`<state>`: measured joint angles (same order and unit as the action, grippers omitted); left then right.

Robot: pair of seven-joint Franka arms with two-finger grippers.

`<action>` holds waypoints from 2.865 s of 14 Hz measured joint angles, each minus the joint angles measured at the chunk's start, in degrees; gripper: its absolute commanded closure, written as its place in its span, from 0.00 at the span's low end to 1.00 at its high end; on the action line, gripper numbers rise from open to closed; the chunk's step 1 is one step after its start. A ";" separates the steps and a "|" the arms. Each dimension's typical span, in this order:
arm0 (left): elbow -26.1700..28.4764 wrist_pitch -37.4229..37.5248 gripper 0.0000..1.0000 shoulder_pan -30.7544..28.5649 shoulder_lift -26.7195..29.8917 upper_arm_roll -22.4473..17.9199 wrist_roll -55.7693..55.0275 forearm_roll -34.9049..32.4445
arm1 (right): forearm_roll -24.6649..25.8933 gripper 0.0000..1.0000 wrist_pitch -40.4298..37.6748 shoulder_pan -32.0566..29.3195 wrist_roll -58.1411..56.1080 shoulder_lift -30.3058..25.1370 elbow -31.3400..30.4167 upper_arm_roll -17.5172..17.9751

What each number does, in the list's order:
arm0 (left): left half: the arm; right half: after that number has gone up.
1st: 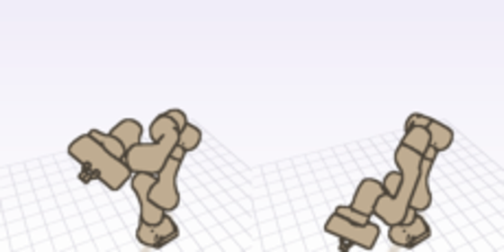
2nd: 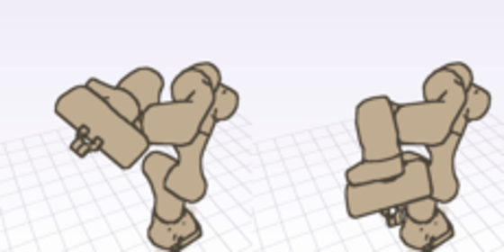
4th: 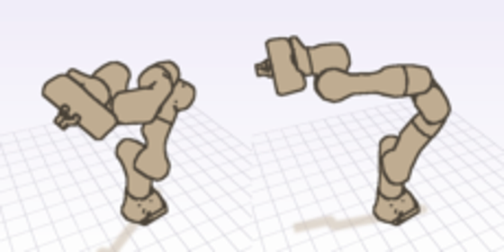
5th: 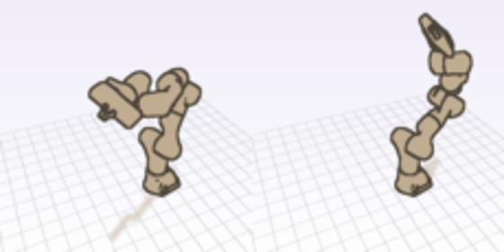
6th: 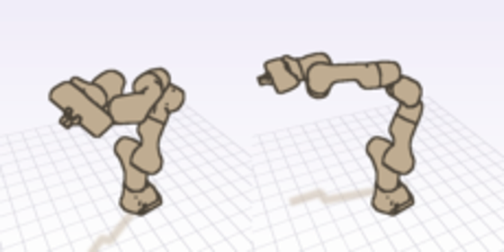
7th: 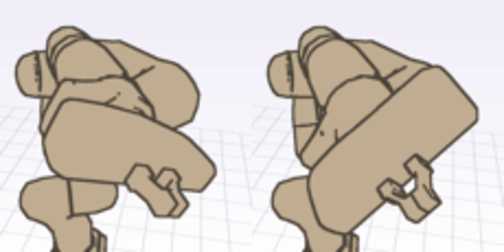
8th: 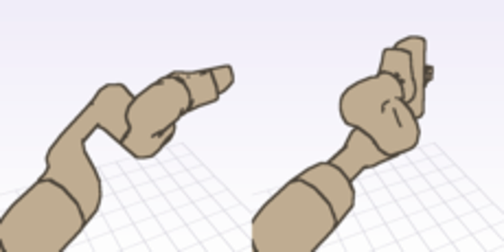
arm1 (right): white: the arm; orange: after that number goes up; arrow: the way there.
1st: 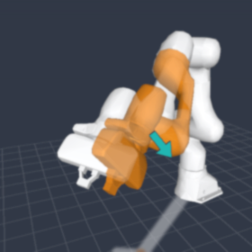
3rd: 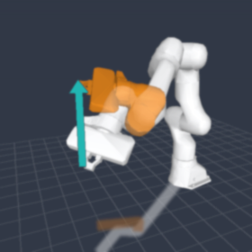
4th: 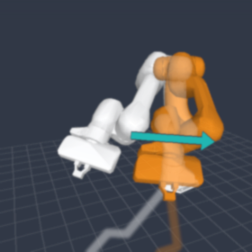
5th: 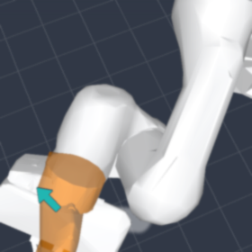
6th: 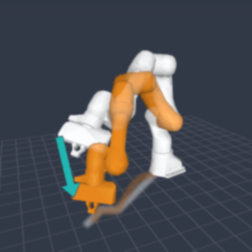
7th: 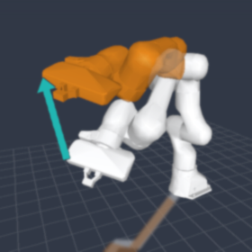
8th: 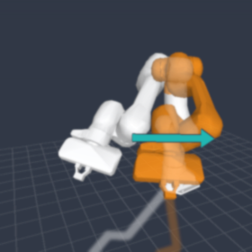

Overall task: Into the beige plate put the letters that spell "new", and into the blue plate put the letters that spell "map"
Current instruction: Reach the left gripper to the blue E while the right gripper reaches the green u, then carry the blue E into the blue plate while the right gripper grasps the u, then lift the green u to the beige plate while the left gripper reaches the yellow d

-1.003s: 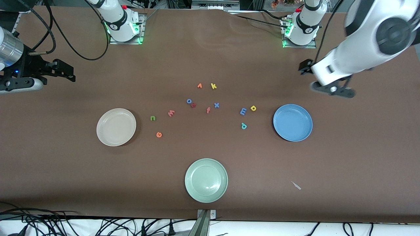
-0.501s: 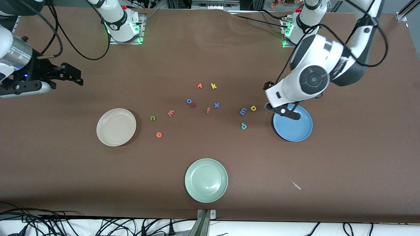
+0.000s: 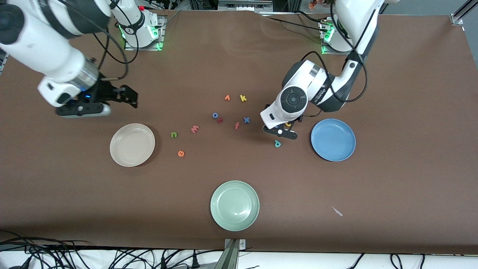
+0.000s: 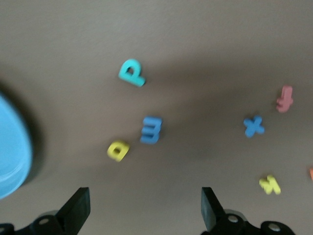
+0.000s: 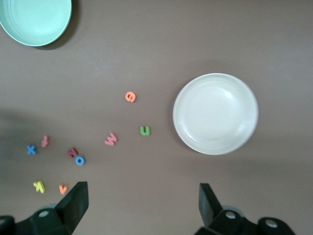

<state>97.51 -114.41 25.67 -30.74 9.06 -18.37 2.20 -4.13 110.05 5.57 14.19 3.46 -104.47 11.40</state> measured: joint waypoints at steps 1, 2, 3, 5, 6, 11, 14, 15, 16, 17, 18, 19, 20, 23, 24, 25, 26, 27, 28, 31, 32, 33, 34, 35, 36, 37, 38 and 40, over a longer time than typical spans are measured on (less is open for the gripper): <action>1.91 -4.32 0.00 0.17 -0.60 0.00 -0.08 0.00 | 0.15 0.00 3.50 0.04 1.37 0.04 -2.87 1.30; 4.52 -8.93 0.04 0.19 -0.87 -0.01 -0.09 0.00 | 0.35 0.00 7.02 0.07 1.93 0.08 -5.73 2.30; 7.03 -12.63 0.10 0.22 -1.02 -0.02 -0.09 0.00 | 0.80 0.00 10.67 0.08 2.03 0.18 -8.65 3.10; 9.74 -16.10 0.11 0.78 -1.64 -0.02 -0.03 -0.01 | 3.17 0.00 17.25 0.34 2.08 0.97 -13.89 4.11; 10.10 -17.29 0.12 1.23 -2.11 -0.02 0.01 -0.14 | 4.14 0.00 19.37 0.58 2.22 1.78 -15.62 4.29; 10.24 -20.84 0.27 1.77 -4.12 -0.23 0.15 -3.72 | 5.43 0.00 32.12 2.02 2.29 7.51 -21.32 4.39; 10.24 -21.89 0.80 1.76 -4.93 -0.32 0.29 -6.91 | 5.62 0.00 39.22 2.33 2.29 11.09 -25.24 4.39; 10.13 -22.01 0.92 1.75 -4.95 -0.31 0.30 -7.24 | 5.72 0.00 40.86 2.45 2.29 12.26 -25.54 4.39; 10.00 -22.02 1.00 1.75 -4.88 -0.30 0.36 -7.28 | 6.02 0.00 42.46 2.58 2.29 13.39 -25.65 4.40; 9.90 -22.01 1.00 1.75 -4.87 -0.29 0.41 -7.28 | 6.59 0.00 43.97 2.66 2.29 14.39 -25.75 4.39; 9.88 -21.98 1.00 1.74 -4.84 -0.30 0.47 -7.29 | 7.16 0.00 45.42 2.69 2.29 15.41 -25.89 4.38; 9.83 -21.98 1.00 1.70 -4.82 -0.32 0.47 -7.31 | 8.00 0.00 46.62 2.69 2.29 16.41 -25.98 4.31; 9.66 -21.63 1.00 1.59 -4.73 -0.44 0.50 -7.39 | 9.43 0.00 47.46 2.71 2.29 17.42 -26.01 4.07; 7.64 -14.83 1.00 0.93 -2.59 -0.98 0.77 -7.52 | 15.55 0.01 50.75 2.69 2.29 19.98 -26.02 1.30; 7.01 -11.47 1.00 0.64 -1.18 -1.25 0.82 -7.54 | 16.22 0.01 51.32 2.68 2.29 20.44 -26.02 0.73; 6.67 -8.67 1.00 -0.01 0.49 -1.54 0.84 -7.67 | 16.41 0.02 51.56 2.67 2.29 20.62 -25.98 0.56; 6.62 -6.28 1.00 -1.15 2.03 -1.71 1.22 -8.14 | 16.42 0.03 51.60 2.72 2.29 20.66 -25.93 0.57; 6.63 -4.32 1.00 -2.73 3.21 -1.73 2.65 -8.69 | 16.42 0.04 51.60 2.80 2.29 20.68 -25.90 0.58; 6.69 -3.08 0.98 -4.42 3.90 -1.76 5.15 -8.85 | 16.42 0.04 51.62 2.86 2.39 20.72 -25.82 0.59; 7.78 -1.95 0.97 -9.52 3.91 -1.93 11.16 -8.86 | 16.51 0.08 51.64 3.87 3.90 20.97 -25.50 0.65; 8.62 -1.90 0.96 -10.89 3.68 -2.09 11.86 -8.97 | 16.51 0.10 51.64 4.27 4.13 21.33 -25.27 0.62; 9.32 -1.90 0.96 -12.52 3.37 -2.20 12.15 -9.28 | 16.52 0.14 51.64 4.50 4.30 21.86 -24.98 0.59; 9.74 -1.90 0.94 -14.47 2.95 -2.22 12.82 -9.63 | 16.52 0.19 51.64 4.64 4.49 22.47 -24.69 0.54; 10.08 -1.92 0.93 -16.25 2.43 -2.23 13.74 -9.81 | 16.55 0.24 51.66 4.78 4.60 23.10 -24.42 0.37; 10.39 -1.95 0.88 -17.42 1.84 -2.23 14.39 -9.84 | 16.58 0.31 51.67 5.12 4.61 23.59 -24.16 0.06; 10.58 -1.96 0.88 -18.04 1.19 -2.18 14.53 -9.84 | 16.65 0.36 51.68 5.63 4.67 23.80 -23.84 -0.55; 10.77 -1.96 0.80 -18.38 0.50 -2.18 14.53 -9.84 | 16.66 0.38 51.68 6.24 4.67 23.84 -23.52 -1.20; 10.99 -1.98 0.01 -18.61 -0.70 -2.16 14.53 -9.84 | 16.66 0.39 51.66 7.28 4.79 23.92 -22.84 -2.22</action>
<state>108.50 -116.39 7.06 -31.43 6.90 -3.85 -7.64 12.54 161.71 12.85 18.98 27.38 -127.31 9.18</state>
